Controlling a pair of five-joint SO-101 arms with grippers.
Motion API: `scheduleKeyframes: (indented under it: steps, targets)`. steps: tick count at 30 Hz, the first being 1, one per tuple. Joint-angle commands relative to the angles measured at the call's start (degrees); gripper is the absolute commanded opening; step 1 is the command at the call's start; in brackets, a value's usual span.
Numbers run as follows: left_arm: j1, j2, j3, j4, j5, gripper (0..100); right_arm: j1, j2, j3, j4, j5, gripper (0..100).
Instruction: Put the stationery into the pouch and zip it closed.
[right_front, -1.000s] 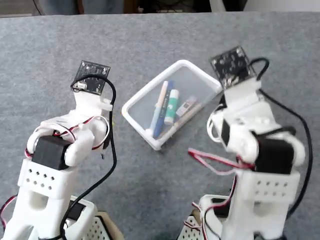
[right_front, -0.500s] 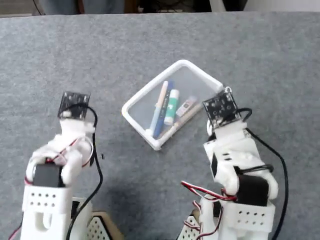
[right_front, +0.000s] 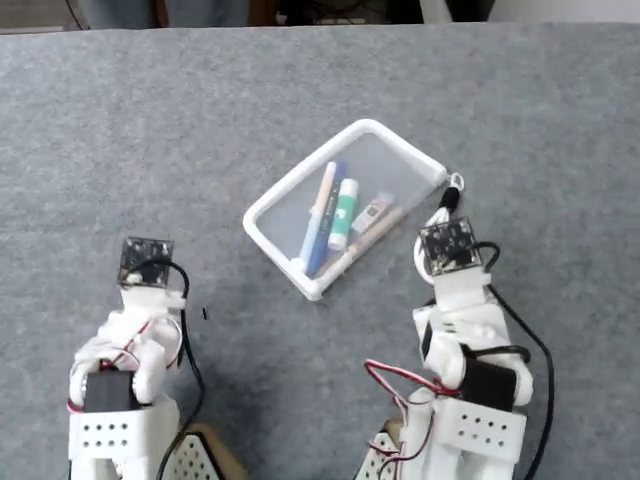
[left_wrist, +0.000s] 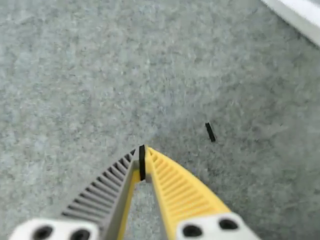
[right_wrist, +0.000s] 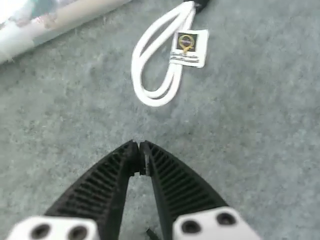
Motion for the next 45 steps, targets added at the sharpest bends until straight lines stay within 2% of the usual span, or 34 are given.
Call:
scheduleKeyframes:
  steps: [1,11,16,21,24,45]
  targets:
    - [-0.6,-5.0,3.6,-0.8,-0.8,3,0.9,-4.3,2.5,0.4,-0.4,1.4]
    - [-0.7,-7.4,5.1,1.4,-1.0,3,6.2,-21.0,16.5,5.4,-0.4,1.5]
    - [-0.6,-7.4,5.1,3.9,-0.7,3,6.3,-20.7,16.9,5.2,-1.3,1.5]
    - [-0.6,-7.2,5.1,3.6,-0.6,3,6.1,-20.4,16.9,4.6,-11.0,1.5]
    - [-0.6,-7.2,5.1,3.6,-0.6,3,6.1,-20.4,16.9,4.5,-14.2,1.5]
    - [-0.2,-7.2,5.1,3.6,-0.7,3,6.1,-20.4,16.9,4.5,-14.5,1.4]
